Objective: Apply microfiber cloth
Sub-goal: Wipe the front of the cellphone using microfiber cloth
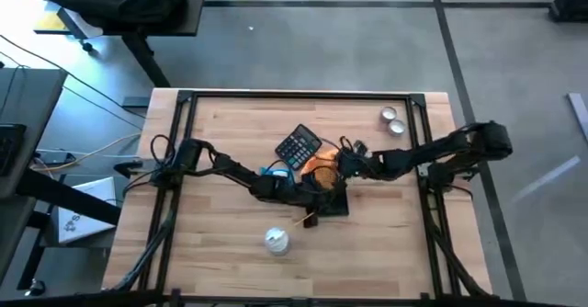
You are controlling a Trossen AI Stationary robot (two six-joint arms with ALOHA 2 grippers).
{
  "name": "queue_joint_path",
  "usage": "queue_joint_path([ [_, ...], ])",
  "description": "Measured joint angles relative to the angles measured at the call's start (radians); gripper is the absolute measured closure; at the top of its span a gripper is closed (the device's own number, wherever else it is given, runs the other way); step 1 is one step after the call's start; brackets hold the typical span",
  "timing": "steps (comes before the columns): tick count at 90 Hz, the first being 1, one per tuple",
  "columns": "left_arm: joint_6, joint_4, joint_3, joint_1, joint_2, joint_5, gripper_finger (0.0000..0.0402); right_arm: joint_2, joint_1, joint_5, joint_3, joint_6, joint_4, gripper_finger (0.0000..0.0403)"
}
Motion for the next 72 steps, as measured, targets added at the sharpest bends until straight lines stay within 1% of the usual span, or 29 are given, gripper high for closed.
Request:
queue_joint_path([
  [6,0.0,-0.001,0.0,0.0,0.0,0.0,0.0268,0.042,0.02,-0.049,0.0,-0.009,0.046,0.0403],
  [14,0.0,-0.001,0.0,0.0,0.0,0.0,0.0268,0.107,0.036,-0.086,0.001,-0.01,0.081,0.0403],
  [21,-0.001,-0.003,0.0,0.0,0.0,0.0,0.0268,0.157,0.036,-0.096,0.006,-0.016,0.112,0.0403],
  [27,-0.001,-0.004,-0.001,0.0,0.0,-0.002,0.0268,0.188,0.037,-0.079,0.008,-0.019,0.117,0.0403],
  [35,-0.001,-0.004,-0.001,0.0,0.0,-0.002,0.0268,0.198,0.031,-0.007,0.01,-0.018,0.103,0.0403],
  [40,-0.001,-0.004,-0.001,0.0,0.0,-0.009,0.0268,0.185,0.024,0.072,0.01,-0.022,0.061,0.0403],
  [48,-0.001,-0.005,-0.001,0.003,0.0,-0.008,0.0268,0.145,0.012,0.206,0.003,-0.071,-0.021,0.0403],
  [62,0.0,-0.006,-0.001,0.0,0.0,0.0,0.0268,0.021,-0.015,0.389,-0.005,-0.121,-0.278,0.0403],
  [68,0.0,-0.007,-0.001,-0.001,0.0,0.003,0.0268,-0.041,-0.03,0.447,-0.003,-0.09,-0.389,0.0403],
  [72,0.0,-0.007,-0.001,-0.001,0.0,0.004,0.0268,-0.079,-0.039,0.459,-0.003,-0.052,-0.449,0.0403],
])
